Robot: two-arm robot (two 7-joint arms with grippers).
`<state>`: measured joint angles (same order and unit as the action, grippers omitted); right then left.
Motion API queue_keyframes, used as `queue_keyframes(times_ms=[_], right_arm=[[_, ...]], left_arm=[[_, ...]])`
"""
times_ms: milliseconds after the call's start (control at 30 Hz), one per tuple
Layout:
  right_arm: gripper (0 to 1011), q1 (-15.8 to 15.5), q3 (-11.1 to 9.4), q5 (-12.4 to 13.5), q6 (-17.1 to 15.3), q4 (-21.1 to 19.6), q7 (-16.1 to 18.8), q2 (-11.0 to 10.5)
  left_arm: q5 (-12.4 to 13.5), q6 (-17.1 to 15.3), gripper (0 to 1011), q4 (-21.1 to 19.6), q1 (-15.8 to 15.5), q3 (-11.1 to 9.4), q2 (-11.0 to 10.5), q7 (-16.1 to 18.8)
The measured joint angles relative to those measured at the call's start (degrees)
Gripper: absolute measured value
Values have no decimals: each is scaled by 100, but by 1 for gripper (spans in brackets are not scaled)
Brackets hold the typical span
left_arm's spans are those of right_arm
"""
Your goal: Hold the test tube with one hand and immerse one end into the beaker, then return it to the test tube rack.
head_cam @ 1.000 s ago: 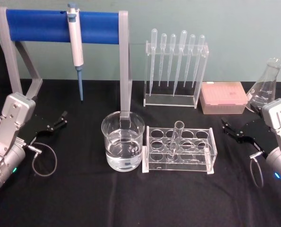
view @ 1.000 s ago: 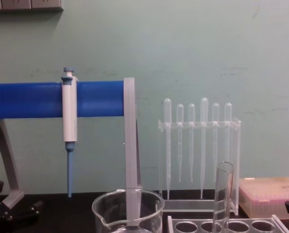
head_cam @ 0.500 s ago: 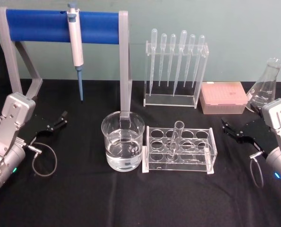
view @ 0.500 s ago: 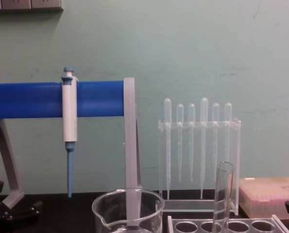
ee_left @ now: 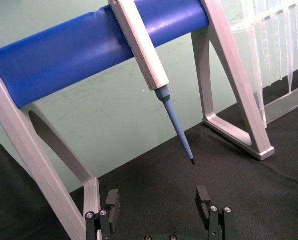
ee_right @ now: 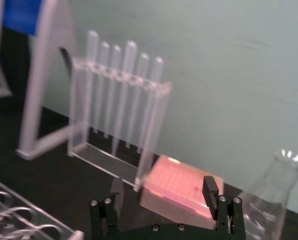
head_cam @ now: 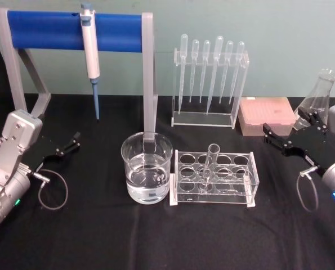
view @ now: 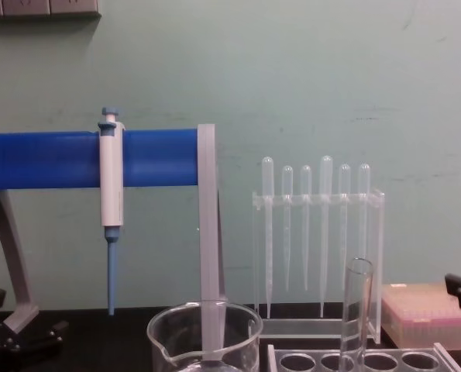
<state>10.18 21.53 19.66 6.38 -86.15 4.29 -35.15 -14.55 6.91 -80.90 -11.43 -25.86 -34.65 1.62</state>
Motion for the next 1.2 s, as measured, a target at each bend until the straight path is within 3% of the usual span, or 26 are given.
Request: queue_keyframes(times_ms=[100, 300, 333, 400, 600, 800, 1200], right_arm=[[1002, -80, -90, 192, -43, -200, 305, -157], [1003, -297, -288, 858, -22, -567, 1626, -758], [1003, -341, -313, 1019, 24, -609, 1989, -888], [1003, -391, -320, 1255, 115, -637, 2625, -1090], [1002, -351, -155, 1582, 313, -537, 3998, -1314], [1002, -173, 57, 1596, 371, -436, 4555, -1249], [1002, 413, 476, 1289, 174, -261, 4616, -897]], left_arm=[[0, 0, 1000, 0, 0, 0, 0, 0], [0, 0, 1000, 0, 0, 0, 0, 0], [0, 0, 1000, 0, 0, 0, 0, 0], [0, 0, 1000, 0, 0, 0, 0, 0], [0, 0, 1000, 0, 0, 0, 0, 0], [0, 0, 1000, 0, 0, 0, 0, 0], [0, 0, 1000, 0, 0, 0, 0, 0]])
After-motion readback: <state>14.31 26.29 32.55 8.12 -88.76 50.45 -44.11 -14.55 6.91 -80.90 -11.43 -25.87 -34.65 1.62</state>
